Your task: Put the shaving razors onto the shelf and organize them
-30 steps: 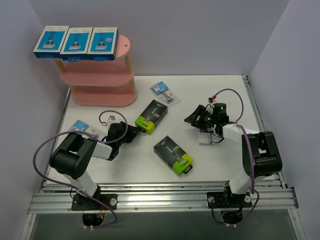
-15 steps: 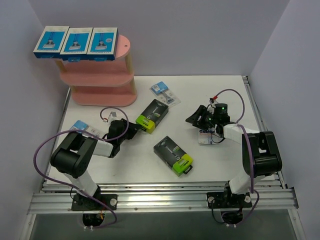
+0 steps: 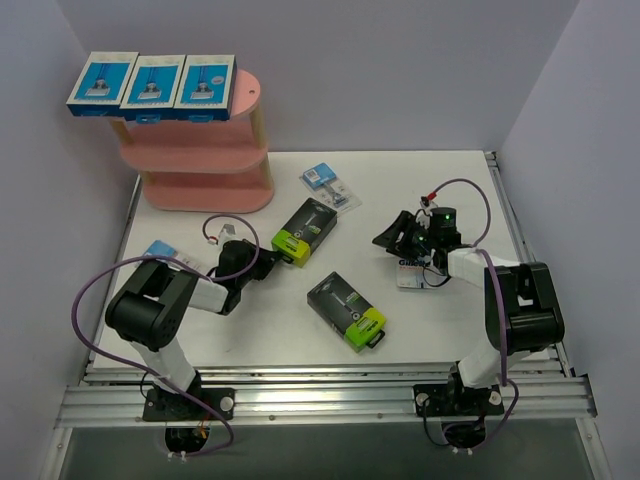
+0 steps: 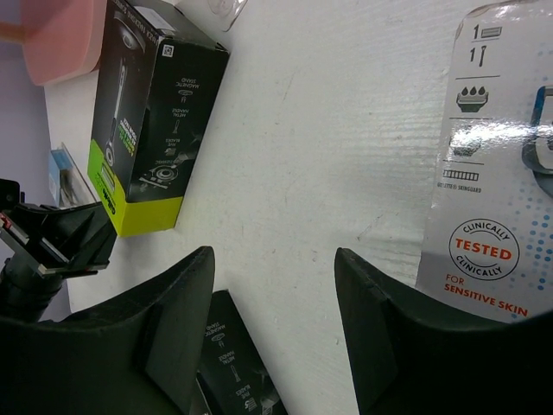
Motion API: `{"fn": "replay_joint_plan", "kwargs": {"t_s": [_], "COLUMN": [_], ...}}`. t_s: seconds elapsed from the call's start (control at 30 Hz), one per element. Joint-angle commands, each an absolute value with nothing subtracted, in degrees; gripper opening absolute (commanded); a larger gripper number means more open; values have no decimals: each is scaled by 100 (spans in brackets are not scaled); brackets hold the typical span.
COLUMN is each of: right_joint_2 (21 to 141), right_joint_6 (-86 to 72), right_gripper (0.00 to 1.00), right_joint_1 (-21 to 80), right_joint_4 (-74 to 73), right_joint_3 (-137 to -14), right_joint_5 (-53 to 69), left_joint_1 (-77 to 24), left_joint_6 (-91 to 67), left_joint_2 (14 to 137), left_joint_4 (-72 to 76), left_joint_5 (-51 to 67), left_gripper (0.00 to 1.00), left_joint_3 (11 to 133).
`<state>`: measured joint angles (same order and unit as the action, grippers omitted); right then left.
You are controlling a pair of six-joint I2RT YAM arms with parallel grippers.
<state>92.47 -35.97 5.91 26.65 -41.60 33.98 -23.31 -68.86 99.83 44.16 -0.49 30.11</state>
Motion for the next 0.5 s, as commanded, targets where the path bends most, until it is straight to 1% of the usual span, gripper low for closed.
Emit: {"fn": "replay_joint_plan", "kwargs": {"t_s": [0.0,0.2,0.23,0.47], "right_joint_2": [9000,8763,8745,8763], "right_joint_6": [-3586,-3893,-3911,-4280], "right_gripper": [53,57,58,63], "right_joint_1": [536,703,816,1466], "right_joint_4": [2716,3006,3015,3234], "right_joint_3": [-4061,-3920,-3937,-4043], "right_joint_5": [3551,3683,3683,3498], "left_joint_1": [-2338,-2320,-2320,-2145], "left_joint_6": [-6724,-6171,-5918,-5169], "left_joint_2": [9634,8536,8230,6804], "left_joint_4": [4299,2946,2405,670], "left_joint_5": [-35,-193,-263,-483], "left_gripper": [2,2,2,2], "left_joint_3": [3146,3365,3445,3805]}}
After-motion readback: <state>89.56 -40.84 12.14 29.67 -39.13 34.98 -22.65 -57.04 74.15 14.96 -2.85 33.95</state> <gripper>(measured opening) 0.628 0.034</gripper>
